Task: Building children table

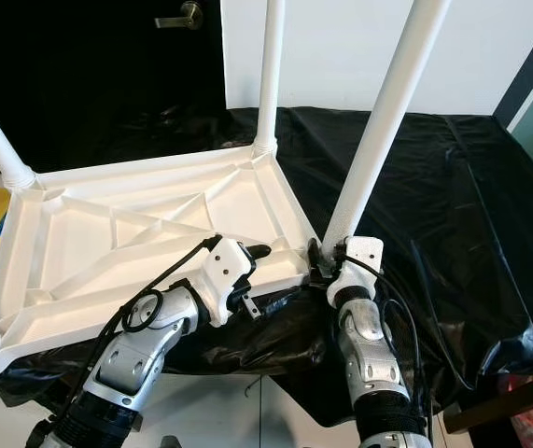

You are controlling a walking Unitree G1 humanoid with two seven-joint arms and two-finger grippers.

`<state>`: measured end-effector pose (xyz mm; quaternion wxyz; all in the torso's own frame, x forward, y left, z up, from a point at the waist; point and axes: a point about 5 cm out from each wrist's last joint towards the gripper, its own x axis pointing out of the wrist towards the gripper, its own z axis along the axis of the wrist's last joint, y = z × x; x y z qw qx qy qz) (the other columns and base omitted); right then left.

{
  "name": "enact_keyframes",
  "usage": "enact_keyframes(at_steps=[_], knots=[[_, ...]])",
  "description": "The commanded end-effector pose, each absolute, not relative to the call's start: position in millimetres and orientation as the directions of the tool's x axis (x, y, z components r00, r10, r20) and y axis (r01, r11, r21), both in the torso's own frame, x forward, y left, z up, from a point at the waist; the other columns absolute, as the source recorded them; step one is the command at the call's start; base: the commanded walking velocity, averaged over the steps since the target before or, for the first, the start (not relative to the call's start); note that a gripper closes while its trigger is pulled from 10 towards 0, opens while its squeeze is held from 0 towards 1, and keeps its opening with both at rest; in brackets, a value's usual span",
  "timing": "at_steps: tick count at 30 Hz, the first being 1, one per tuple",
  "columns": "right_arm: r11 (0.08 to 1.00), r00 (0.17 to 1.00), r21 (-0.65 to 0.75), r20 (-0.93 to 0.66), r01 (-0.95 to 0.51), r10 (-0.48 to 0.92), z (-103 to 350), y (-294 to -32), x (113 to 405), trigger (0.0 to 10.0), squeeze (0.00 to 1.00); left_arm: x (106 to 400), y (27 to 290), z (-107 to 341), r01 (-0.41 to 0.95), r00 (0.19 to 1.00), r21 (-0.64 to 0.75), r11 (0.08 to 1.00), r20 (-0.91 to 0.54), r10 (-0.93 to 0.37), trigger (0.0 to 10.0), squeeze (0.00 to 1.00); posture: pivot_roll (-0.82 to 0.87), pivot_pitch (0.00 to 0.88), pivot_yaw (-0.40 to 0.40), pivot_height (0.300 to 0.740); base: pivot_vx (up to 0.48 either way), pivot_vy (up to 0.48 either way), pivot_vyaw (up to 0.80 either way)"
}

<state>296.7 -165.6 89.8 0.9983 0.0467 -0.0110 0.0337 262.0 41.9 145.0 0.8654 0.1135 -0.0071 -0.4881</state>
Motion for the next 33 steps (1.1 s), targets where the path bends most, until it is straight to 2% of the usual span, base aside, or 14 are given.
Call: enact_keyframes(at_steps=[1,2,4,5,11,14,18,20,22,23,33], knots=[[0.991,0.996,0.098,0.027,-0.089,0.087,89,-171,294,10.0,1.0,264,42,144,0.816,0.567,0.207,0.54,-0.096,-0.818,10.0,0.0,-0.05,0.0,-0.059,0.74,0.0,0.0,0.0],[0.991,0.996,0.098,0.027,-0.089,0.087,89,-171,294,10.0,1.0,264,42,144,0.816,0.567,0.207,0.54,-0.096,-0.818,10.0,0.0,-0.05,0.0,-0.059,0.74,0.0,0.0,0.0],[0.972,0.973,0.051,0.034,-0.231,0.23,93,-182,295,10.0,0.0,265,41,144,0.816,0.566,0.207,0.54,-0.096,-0.819,10.0,0.0,-0.05,0.0,-0.058,0.74,0.0,0.0,0.0],[0.948,0.948,0.018,0.026,-0.319,0.318,96,-188,295,10.0,0.0,265,42,144,0.816,0.566,0.208,0.539,-0.096,-0.819,10.0,0.0,-0.06,0.0,-0.055,0.74,0.0,0.0,0.0],[0.896,0.898,-0.06,0.005,-0.44,0.441,106,-196,303,10.0,0.0,266,41,145,0.818,0.562,0.211,0.535,-0.095,-0.822,10.0,0.0,-0.06,0.0,-0.05,0.74,0.0,0.0,0.0],[0.896,0.898,-0.06,0.005,-0.44,0.441,106,-196,303,10.0,0.0,266,41,145,0.818,0.562,0.211,0.535,-0.095,-0.822,10.0,0.0,-0.06,0.0,-0.05,0.74,0.0,0.0,0.0],[0.837,0.845,-0.124,-0.038,-0.533,0.533,111,-189,318,10.0,0.0,267,39,146,0.822,0.553,0.216,0.526,-0.09,-0.828,10.0,0.0,-0.06,0.0,-0.052,0.74,0.0,0.0,0.0],[0.837,0.845,-0.124,-0.038,-0.533,0.533,111,-189,318,10.0,0.0,267,39,146,0.822,0.553,0.216,0.526,-0.09,-0.828,10.0,0.0,-0.06,0.0,-0.052,0.74,0.0,0.0,0.0],[0.823,0.833,-0.133,-0.052,-0.552,0.551,110,-186,321,9.6,0.0,268,38,147,0.822,0.553,0.218,0.526,-0.088,-0.828,10.0,0.0,-0.06,0.0,-0.054,0.74,0.0,0.0,0.0],[0.814,0.825,-0.138,-0.066,-0.564,0.561,107,-183,322,0.0,0.0,268,39,147,0.82,0.556,0.219,0.529,-0.086,-0.827,10.0,0.0,-0.05,0.0,-0.06,0.74,0.0,0.0,0.0],[0.803,0.813,-0.13,-0.101,-0.582,0.573,97,-185,319,0.0,0.0,266,41,147,0.813,0.567,0.221,0.539,-0.086,-0.819,10.0,0.0,-0.04,0.0,-0.067,0.74,0.0,0.0,0.0]])
